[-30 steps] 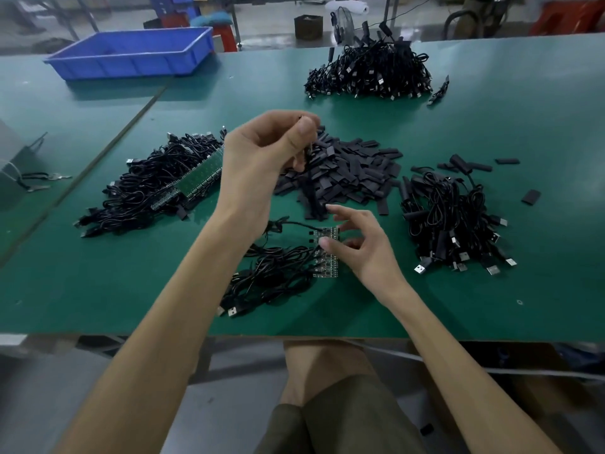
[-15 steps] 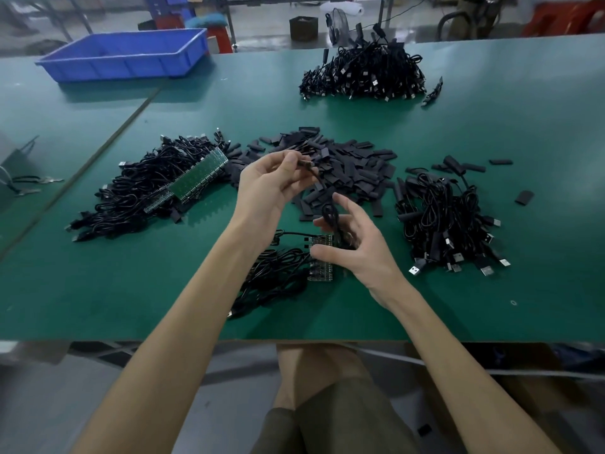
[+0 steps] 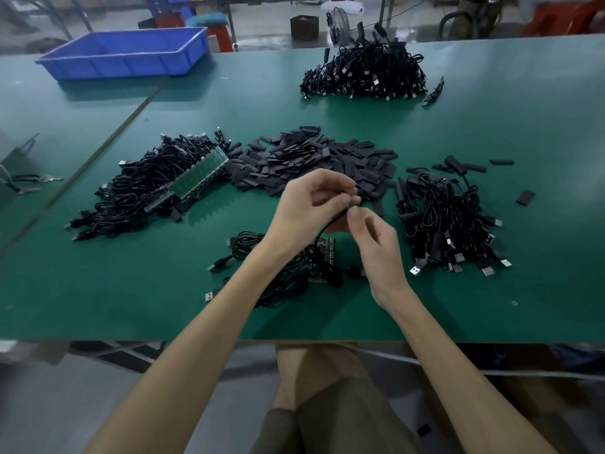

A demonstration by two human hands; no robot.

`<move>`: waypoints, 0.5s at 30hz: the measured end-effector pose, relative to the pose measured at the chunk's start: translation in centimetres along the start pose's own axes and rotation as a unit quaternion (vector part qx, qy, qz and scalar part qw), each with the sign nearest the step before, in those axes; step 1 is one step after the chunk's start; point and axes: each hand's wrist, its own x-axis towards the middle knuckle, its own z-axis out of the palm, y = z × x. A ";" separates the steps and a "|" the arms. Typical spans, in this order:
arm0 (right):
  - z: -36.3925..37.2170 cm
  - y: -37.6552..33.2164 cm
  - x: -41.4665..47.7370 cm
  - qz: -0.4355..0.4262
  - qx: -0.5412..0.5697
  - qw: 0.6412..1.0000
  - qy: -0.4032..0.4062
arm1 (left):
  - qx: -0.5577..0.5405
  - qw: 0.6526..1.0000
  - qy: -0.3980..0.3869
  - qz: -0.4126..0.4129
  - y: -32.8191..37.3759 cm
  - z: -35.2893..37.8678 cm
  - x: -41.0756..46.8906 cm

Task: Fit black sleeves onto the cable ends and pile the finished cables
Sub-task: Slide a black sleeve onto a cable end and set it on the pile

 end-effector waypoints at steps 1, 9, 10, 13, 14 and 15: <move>0.0 0.0 0.0 0.000 -0.002 1.000 -0.002 | 0.001 1.000 -0.010 0.000 0.0 0.0 0.0; -0.5 -0.1 0.1 0.027 0.070 0.997 0.035 | 0.233 0.964 0.091 -0.094 -2.4 -1.3 1.7; -0.5 -0.1 0.1 0.032 0.094 0.994 0.037 | 0.291 0.946 0.086 -0.116 -3.1 -1.5 1.9; -0.7 -0.3 0.2 0.042 0.152 0.987 0.031 | 0.388 0.909 0.054 -0.142 -4.8 -2.0 2.1; -0.8 -0.3 0.2 0.042 0.160 0.986 0.028 | 0.403 0.903 0.048 -0.139 -5.2 -2.2 2.1; -0.9 -0.3 0.2 0.043 0.166 0.985 0.027 | 0.418 0.898 0.043 -0.133 -5.4 -2.4 2.1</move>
